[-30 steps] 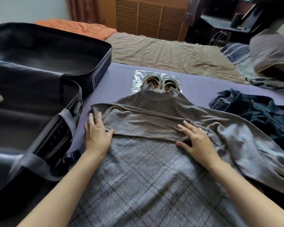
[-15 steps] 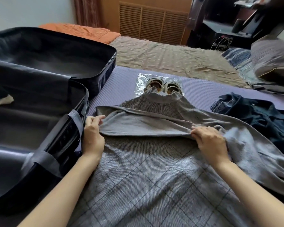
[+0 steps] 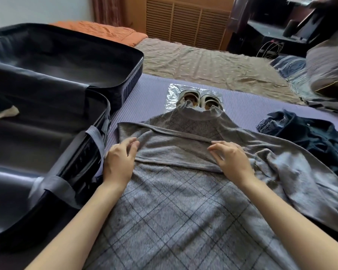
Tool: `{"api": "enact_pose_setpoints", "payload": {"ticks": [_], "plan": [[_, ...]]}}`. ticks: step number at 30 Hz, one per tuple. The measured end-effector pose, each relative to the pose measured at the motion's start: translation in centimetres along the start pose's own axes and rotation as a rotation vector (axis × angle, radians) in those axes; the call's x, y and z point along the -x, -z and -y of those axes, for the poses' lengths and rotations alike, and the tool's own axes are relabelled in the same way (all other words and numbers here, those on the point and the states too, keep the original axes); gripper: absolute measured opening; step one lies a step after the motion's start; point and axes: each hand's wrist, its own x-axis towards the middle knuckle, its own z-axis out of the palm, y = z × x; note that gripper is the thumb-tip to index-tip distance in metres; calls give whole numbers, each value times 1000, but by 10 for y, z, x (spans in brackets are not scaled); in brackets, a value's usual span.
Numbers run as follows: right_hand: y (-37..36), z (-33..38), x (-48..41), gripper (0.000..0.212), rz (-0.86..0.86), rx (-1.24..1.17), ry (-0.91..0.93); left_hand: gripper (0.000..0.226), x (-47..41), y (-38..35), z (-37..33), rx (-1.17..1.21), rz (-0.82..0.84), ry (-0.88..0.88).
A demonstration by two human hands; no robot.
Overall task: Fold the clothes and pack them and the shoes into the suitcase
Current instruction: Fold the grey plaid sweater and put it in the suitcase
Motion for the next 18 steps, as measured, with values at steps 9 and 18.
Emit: {"api": "enact_pose_setpoints", "payload": {"ticks": [9, 18], "plan": [[-12, -24, -36, 31, -36, 105, -322, 38, -20, -13, -13, -212, 132, -179], [18, -38, -66, 26, -92, -98, -372, 78, -49, -33, -10, -543, 611, 32]]}}
